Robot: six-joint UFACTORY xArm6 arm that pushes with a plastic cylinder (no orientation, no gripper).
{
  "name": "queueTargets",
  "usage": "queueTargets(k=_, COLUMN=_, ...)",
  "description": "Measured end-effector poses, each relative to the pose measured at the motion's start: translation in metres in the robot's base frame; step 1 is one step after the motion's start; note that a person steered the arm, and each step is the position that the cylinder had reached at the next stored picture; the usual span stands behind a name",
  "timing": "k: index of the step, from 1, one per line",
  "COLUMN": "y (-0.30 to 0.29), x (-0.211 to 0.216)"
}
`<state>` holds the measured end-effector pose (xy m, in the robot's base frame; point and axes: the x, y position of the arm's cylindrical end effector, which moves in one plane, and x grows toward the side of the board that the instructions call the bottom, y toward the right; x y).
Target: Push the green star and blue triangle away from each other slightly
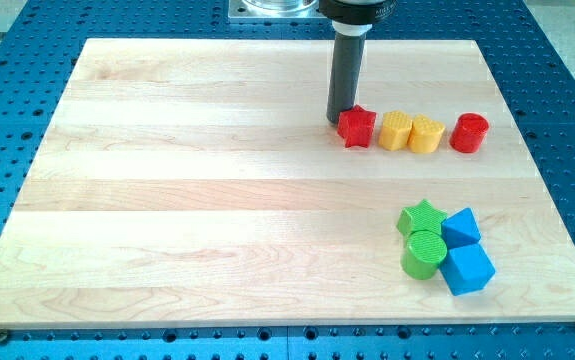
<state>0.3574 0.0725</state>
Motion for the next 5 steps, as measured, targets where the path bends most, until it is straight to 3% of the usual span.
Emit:
queueTargets(k=2, y=0.002, x=0.015)
queueTargets(k=3, y=-0.028, x=0.015)
queueTargets(k=5, y=-0.089, x=0.082)
